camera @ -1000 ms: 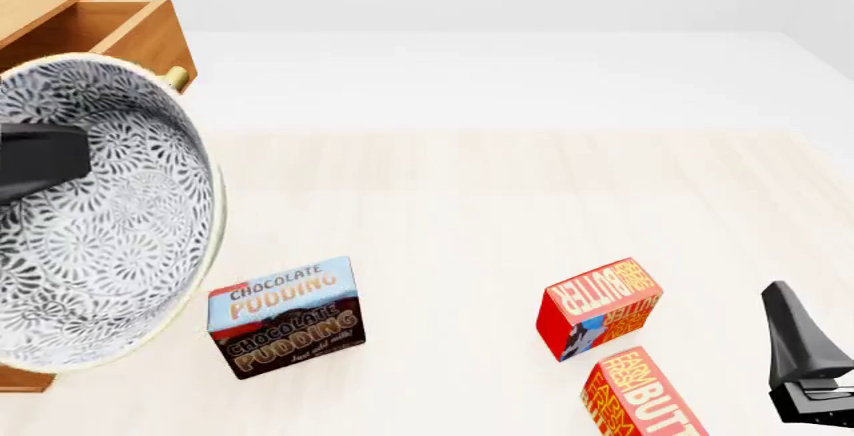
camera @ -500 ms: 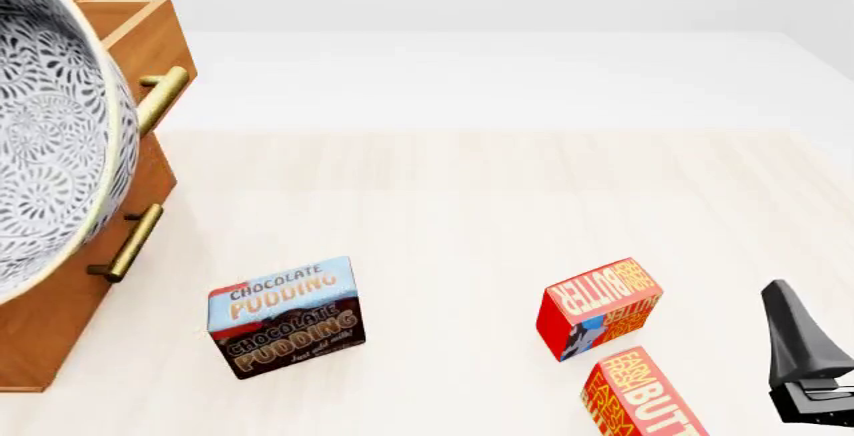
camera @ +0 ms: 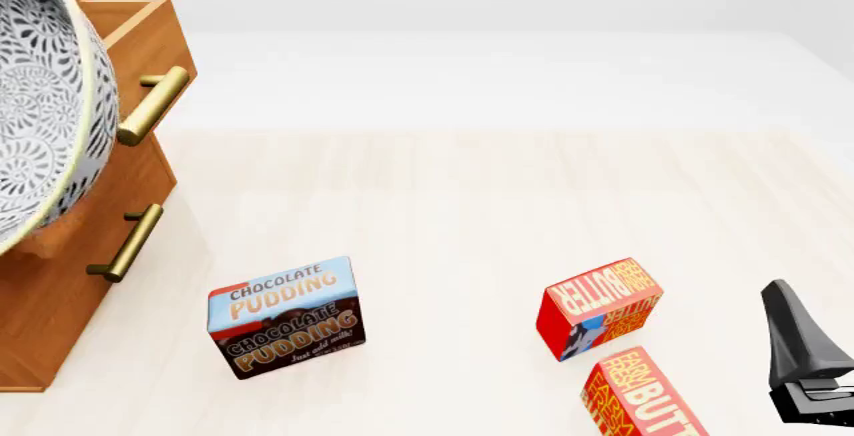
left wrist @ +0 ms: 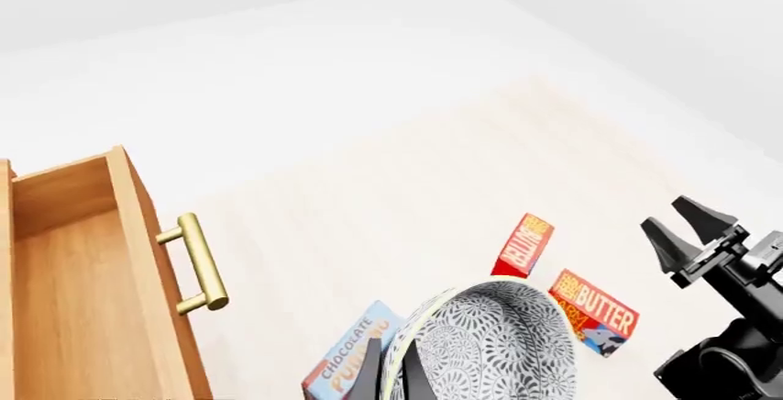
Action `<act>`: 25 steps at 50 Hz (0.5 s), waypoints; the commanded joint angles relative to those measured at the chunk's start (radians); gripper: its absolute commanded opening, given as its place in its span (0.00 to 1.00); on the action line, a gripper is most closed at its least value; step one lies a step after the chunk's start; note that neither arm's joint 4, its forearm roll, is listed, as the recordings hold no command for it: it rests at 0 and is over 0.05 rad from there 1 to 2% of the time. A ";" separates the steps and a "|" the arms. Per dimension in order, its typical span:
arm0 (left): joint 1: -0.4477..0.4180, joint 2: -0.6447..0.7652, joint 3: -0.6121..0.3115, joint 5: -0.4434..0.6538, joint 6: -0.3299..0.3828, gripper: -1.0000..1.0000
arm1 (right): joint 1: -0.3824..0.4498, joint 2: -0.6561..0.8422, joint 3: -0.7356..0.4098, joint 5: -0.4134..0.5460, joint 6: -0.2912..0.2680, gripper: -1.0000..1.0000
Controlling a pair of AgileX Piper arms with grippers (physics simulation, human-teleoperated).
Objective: Put the bowl in the top drawer of the cabinet.
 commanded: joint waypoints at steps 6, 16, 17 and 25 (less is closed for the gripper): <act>0.038 0.052 -0.104 0.036 -0.071 0.00 | 0.000 0.000 0.000 -0.001 0.000 1.00; 0.090 0.074 -0.112 0.053 -0.166 0.00 | 0.000 0.000 0.000 -0.003 0.000 1.00; 0.102 0.078 -0.107 0.055 -0.177 0.00 | 0.000 0.000 0.000 -0.003 0.000 1.00; 0.126 0.091 -0.049 0.040 -0.266 0.00 | 0.001 0.000 0.000 -0.005 0.000 1.00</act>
